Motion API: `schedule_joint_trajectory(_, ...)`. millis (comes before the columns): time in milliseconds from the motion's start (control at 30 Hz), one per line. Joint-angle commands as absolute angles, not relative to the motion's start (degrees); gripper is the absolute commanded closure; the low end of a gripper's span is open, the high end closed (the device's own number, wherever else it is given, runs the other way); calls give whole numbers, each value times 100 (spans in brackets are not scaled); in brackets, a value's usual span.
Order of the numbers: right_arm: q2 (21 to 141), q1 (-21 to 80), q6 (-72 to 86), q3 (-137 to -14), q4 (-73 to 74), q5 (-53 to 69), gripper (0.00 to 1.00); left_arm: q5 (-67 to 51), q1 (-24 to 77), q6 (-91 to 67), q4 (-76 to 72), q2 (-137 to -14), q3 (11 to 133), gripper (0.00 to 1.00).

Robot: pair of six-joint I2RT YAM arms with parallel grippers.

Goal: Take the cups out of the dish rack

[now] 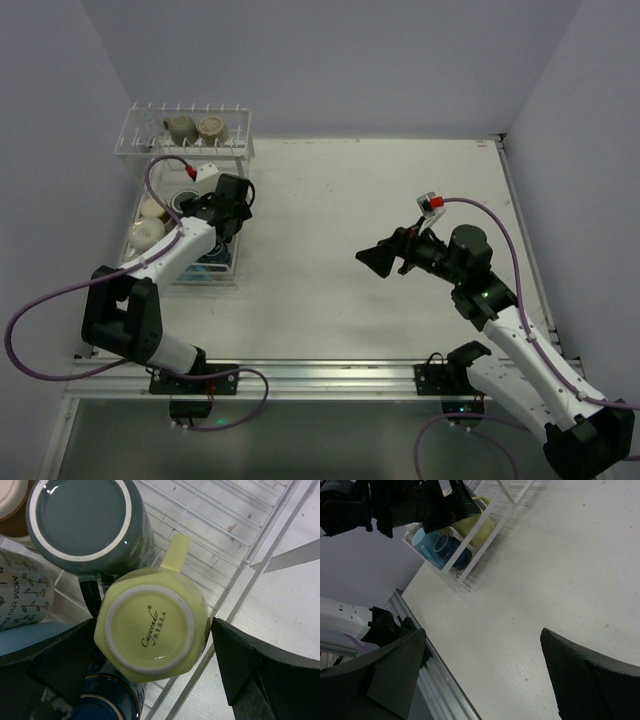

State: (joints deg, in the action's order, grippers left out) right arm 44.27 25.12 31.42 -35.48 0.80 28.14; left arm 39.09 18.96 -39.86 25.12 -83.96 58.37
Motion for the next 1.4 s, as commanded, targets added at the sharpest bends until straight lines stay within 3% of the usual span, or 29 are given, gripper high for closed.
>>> schedule_joint_trajectory(0, 4482, 2549, 3067, -3498, -228, 2997, 1, 4245, 1934, -4140, 2119, -8490, 6126, 0)
schedule_joint_trajectory(467, 4491, 2601, 3076, -3463, -316, 3059, 1, 4579, 1872, -4078, 1846, -8614, 5889, 0)
schedule_joint_trajectory(567, 4500, 2602, 3059, -3463, -299, 3015, 1, 4693, 1872, -4060, 1749, -8543, 5766, 9)
schedule_joint_trajectory(867, 4395, 2602, 3049, -3612, -79, 2769, 1, 4746, 1872, -4035, 1741, -7911, 5353, 56)
schedule_joint_trajectory(1067, 4394, 2680, 3400, -3560, -307, 2795, 1, 4413, 1872, -3744, 1696, -7419, 5440, 64)
schedule_joint_trajectory(1367, 4737, 2856, 3840, -3437, -914, 2690, 1, 3867, 1872, -3428, 1459, -6873, 5669, 67)
